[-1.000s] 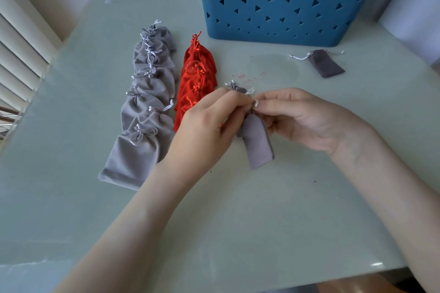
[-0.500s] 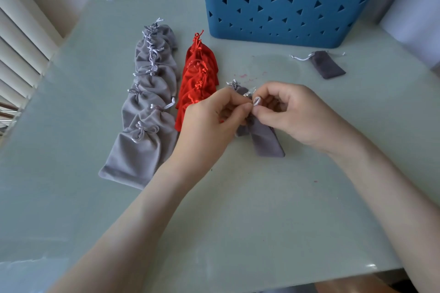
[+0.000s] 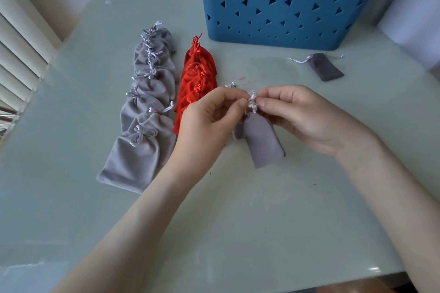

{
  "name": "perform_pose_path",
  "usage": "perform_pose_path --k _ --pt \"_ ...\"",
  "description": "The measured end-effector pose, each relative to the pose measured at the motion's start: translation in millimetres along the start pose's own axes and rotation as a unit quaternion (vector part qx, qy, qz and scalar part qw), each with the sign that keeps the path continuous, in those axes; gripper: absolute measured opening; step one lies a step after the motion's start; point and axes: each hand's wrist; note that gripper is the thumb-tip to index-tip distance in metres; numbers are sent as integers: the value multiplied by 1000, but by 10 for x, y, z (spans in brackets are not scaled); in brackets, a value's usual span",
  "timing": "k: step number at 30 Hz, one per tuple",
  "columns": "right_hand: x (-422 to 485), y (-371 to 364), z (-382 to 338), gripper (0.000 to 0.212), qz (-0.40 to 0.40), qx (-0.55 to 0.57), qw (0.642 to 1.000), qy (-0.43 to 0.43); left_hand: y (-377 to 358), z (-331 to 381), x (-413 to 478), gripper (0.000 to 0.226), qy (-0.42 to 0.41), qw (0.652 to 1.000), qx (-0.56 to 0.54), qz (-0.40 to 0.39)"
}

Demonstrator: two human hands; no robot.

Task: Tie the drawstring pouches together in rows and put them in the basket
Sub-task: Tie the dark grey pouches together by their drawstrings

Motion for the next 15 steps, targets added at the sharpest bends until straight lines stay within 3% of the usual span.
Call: perform_pose_path --k 6,9,15 --pt "0 29 -3 16 -16 24 1000 13 -4 8 -7 16 -33 997 72 1" --pt "0 7 -3 8 22 27 997 63 -7 -6 -17 10 -44 992 120 6" --pt "7 -32 -6 17 71 -4 991 116 -13 -24 -28 10 -42 988 148 2"
Point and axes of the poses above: each hand's wrist, its own x-axis towards the middle knuckle, its own y-axis out of the back of the hand, z = x × y, and after that the axes turned 13 degrees about -y, right-handed
